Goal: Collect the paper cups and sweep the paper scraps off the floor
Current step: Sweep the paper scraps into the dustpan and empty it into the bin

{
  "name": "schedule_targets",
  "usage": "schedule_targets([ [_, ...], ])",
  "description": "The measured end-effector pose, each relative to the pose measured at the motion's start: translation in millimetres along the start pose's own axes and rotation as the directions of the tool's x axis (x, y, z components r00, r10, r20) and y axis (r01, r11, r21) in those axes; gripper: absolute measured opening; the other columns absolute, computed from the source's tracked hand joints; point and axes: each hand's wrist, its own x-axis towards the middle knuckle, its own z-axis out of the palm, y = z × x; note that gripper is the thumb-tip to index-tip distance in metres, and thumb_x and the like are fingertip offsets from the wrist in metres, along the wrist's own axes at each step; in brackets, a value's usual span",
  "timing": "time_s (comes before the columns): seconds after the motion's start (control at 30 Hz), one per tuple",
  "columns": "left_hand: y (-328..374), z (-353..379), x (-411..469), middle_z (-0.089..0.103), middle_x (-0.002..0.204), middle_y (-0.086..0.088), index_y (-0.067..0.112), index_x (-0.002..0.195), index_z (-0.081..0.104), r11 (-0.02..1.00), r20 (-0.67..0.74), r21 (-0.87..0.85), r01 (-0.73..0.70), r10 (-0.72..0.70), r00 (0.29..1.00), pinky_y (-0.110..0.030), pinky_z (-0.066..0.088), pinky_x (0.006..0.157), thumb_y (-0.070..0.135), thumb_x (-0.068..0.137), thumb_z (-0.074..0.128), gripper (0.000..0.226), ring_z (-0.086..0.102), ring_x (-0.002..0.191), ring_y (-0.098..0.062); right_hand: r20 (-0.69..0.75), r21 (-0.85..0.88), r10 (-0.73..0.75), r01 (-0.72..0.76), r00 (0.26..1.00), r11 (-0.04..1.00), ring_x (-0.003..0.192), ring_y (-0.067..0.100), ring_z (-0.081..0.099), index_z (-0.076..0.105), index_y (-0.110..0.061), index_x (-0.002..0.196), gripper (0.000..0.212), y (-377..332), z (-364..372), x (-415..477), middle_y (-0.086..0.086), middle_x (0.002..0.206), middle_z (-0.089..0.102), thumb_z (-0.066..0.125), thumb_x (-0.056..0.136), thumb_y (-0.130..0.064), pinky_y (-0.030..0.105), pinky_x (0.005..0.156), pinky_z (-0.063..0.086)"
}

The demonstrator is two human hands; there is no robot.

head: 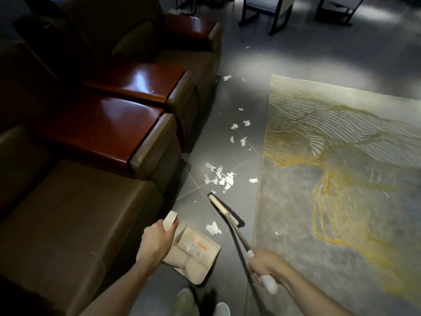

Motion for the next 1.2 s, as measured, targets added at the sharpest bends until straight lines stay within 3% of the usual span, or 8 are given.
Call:
schedule_targets([
  [0.13, 10, 2, 12, 0.061, 0.080, -0.007, 0.012, 0.088, 0.056, 0.999, 0.004, -0.027, -0.034, 0.035, 0.999, -0.034, 0.052, 0.065, 0.051, 0.094, 0.045, 0.042, 0.061, 0.070, -0.019, 0.137, 0.119, -0.001, -0.015, 0.991, 0.993, 0.044, 0.014, 0.047, 0.055, -0.012, 0.074, 0.010, -7, 1, -12, 0.003, 0.051, 0.052, 0.048, 0.072, -0.004, 0.023, 0.045, 0.040],
  [0.23, 17, -1, 18, 0.061, 0.079, -0.007, 0.012, 0.088, 0.056, 0.998, 0.011, -0.018, -0.062, 0.062, 0.998, -0.035, 0.052, 0.064, 0.053, 0.093, 0.044, 0.043, 0.061, 0.070, -0.020, 0.310, 0.356, 0.070, -0.184, 0.948, 0.916, 0.035, 0.007, 0.038, 0.048, -0.014, 0.079, 0.018, -9, -8, -18, 0.000, 0.042, 0.042, 0.040, 0.079, 0.003, 0.014, 0.036, 0.032],
  [0.4, 21, -12, 30, 0.060, 0.077, -0.004, 0.012, 0.090, 0.056, 0.992, 0.027, 0.044, -0.115, 0.114, 0.993, -0.030, 0.045, 0.054, 0.053, 0.093, 0.044, 0.043, 0.059, 0.066, -0.017, 0.529, 0.483, 0.096, -0.392, 0.843, 0.783, 0.028, 0.001, 0.037, 0.040, -0.015, 0.092, 0.017, -12, -43, -30, -0.002, 0.039, 0.041, 0.030, 0.093, -0.001, 0.010, 0.030, 0.031],
  [0.5, 18, -18, 37, 0.061, 0.082, -0.008, 0.011, 0.091, 0.055, 0.995, 0.041, 0.008, -0.104, 0.103, 0.994, -0.036, 0.053, 0.064, 0.053, 0.093, 0.045, 0.043, 0.061, 0.072, -0.023, 0.456, 0.571, 0.060, -0.344, 0.888, 0.745, 0.029, 0.001, 0.037, 0.041, -0.021, 0.110, 0.029, -18, -51, -35, -0.001, 0.040, 0.041, 0.032, 0.092, 0.000, 0.011, 0.029, 0.032],
  [0.6, 18, -23, 44, 0.060, 0.080, -0.005, 0.010, 0.097, 0.056, 0.995, 0.022, 0.006, -0.100, 0.100, 0.995, -0.028, 0.044, 0.052, 0.051, 0.094, 0.044, 0.043, 0.059, 0.068, -0.016, 0.300, 0.644, 0.039, -0.232, 0.953, 0.729, 0.028, 0.003, 0.036, 0.045, -0.016, 0.121, 0.038, -27, -61, -28, 0.000, 0.040, 0.042, 0.036, 0.089, 0.003, 0.011, 0.029, 0.031],
  [0.83, 27, -40, 78, 0.060, 0.074, 0.000, 0.012, 0.088, 0.058, 0.994, 0.045, 0.031, -0.104, 0.103, 0.994, -0.019, 0.035, 0.049, 0.046, 0.094, 0.049, 0.036, 0.057, 0.061, -0.011, 0.027, 0.722, 0.096, -0.086, 0.995, 0.686, 0.026, 0.009, 0.038, 0.050, -0.003, 0.086, 0.015, -49, -119, 19, 0.004, 0.047, 0.043, 0.042, 0.085, 0.009, 0.011, 0.032, 0.033],
  [0.93, 33, -43, 93, 0.062, 0.073, 0.001, 0.015, 0.085, 0.060, 0.991, 0.093, 0.038, -0.131, 0.127, 0.987, -0.020, 0.036, 0.051, 0.046, 0.093, 0.051, 0.033, 0.058, 0.063, -0.011, -0.086, 0.691, 0.123, -0.030, 0.989, 0.722, 0.027, 0.011, 0.036, 0.043, -0.004, 0.066, 0.022, -52, -139, 34, 0.004, 0.047, 0.040, 0.037, 0.081, 0.011, 0.010, 0.035, 0.031],
  [1.2, 53, -45, 100, 0.060, 0.071, 0.008, 0.020, 0.085, 0.058, 0.955, 0.225, 0.068, -0.288, 0.267, 0.937, -0.013, 0.034, 0.046, 0.047, 0.092, 0.052, 0.029, 0.058, 0.061, -0.005, -0.145, 0.820, 0.239, -0.019, 0.960, 0.572, 0.024, 0.009, 0.035, 0.042, -0.006, 0.070, 0.020, -20, -131, 11, 0.002, 0.042, 0.038, 0.036, 0.081, 0.010, 0.011, 0.031, 0.032],
])
